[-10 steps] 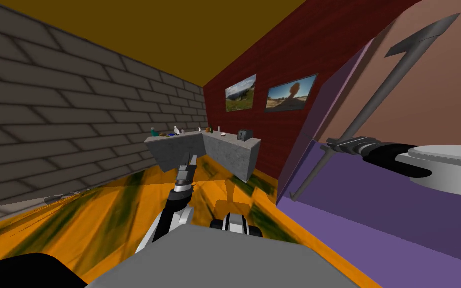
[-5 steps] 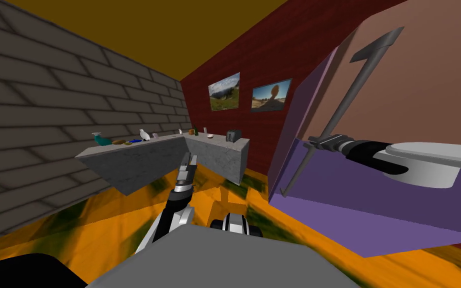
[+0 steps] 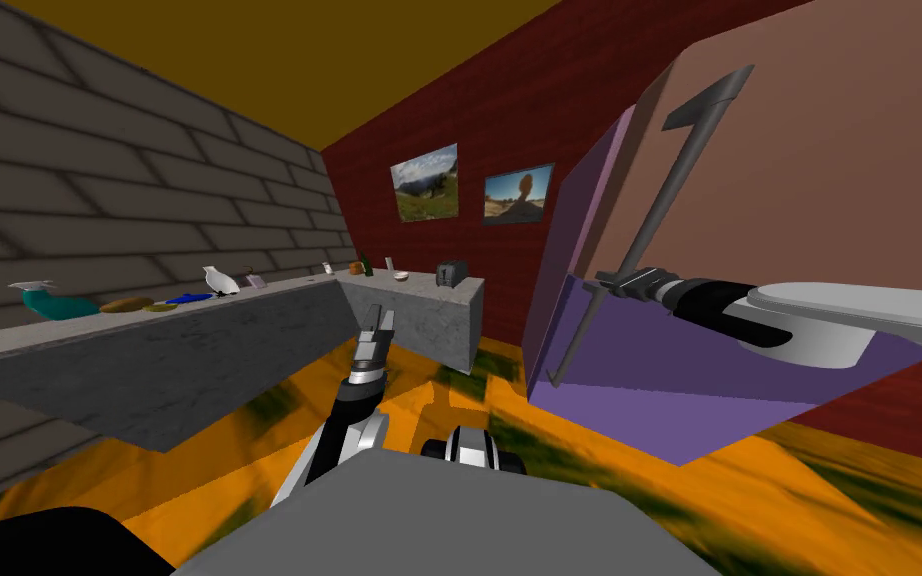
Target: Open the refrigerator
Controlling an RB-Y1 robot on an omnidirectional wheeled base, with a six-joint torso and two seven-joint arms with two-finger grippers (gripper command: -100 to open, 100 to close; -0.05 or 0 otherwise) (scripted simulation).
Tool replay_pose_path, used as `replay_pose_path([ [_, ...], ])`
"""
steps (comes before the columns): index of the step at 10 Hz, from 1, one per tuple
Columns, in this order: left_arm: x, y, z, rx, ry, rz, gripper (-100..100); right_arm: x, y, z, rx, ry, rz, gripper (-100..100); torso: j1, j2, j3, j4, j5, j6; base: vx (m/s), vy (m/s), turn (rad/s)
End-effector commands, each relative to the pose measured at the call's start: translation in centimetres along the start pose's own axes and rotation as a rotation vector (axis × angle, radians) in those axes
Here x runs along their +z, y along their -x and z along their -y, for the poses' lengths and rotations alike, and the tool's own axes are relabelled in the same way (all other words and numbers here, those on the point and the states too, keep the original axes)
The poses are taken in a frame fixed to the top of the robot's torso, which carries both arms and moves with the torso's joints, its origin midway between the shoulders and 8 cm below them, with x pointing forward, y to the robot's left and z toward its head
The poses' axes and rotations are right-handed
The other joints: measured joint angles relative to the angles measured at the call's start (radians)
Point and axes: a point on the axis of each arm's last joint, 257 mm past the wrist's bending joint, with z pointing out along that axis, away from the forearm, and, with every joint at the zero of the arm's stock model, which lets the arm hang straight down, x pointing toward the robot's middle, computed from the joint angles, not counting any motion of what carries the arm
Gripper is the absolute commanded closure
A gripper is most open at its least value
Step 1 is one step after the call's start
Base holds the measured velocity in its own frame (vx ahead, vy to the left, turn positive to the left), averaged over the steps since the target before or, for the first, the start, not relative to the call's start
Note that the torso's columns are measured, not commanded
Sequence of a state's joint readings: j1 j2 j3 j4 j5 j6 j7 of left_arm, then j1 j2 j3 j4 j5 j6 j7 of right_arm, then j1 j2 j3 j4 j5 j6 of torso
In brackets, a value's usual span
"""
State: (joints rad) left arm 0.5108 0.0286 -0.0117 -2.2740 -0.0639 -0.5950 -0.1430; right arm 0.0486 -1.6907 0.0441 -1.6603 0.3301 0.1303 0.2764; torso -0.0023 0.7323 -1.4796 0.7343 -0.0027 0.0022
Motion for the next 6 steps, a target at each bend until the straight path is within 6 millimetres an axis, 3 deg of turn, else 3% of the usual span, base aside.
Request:
replay_pose_path([
  [1,0.0,0.0,0.0,0.0,0.0,0.0,0,-0.1,2.9,-3.2,-0.012,0.07,0.071,100,0.004,-0.001,-0.001,0.001,0.002,-0.004,0.156,0.079,-0.466],
  [2,0.0,0.0,0.0,0.0,0.0,0.0,0,-0.1,2.6,-2.2,-0.011,0.051,0.06,100,0.003,0.002,0.001,0.0,0.002,-0.004,0.053,0.031,-0.113],
  [3,0.0,0.0,0.0,0.0,0.0,0.0,0,0.2,3.1,-2.2,-0.011,0.059,0.083,100,0.0,0.006,0.003,0.001,0.001,-0.007,-0.126,-0.101,0.145],
  [6,0.0,0.0,0.0,0.0,0.0,0.0,0,0.7,3.3,-2.3,-0.008,0.083,0.109,100,-0.004,0.015,0.01,0.007,-0.001,0.003,-0.274,-0.154,0.175],
])
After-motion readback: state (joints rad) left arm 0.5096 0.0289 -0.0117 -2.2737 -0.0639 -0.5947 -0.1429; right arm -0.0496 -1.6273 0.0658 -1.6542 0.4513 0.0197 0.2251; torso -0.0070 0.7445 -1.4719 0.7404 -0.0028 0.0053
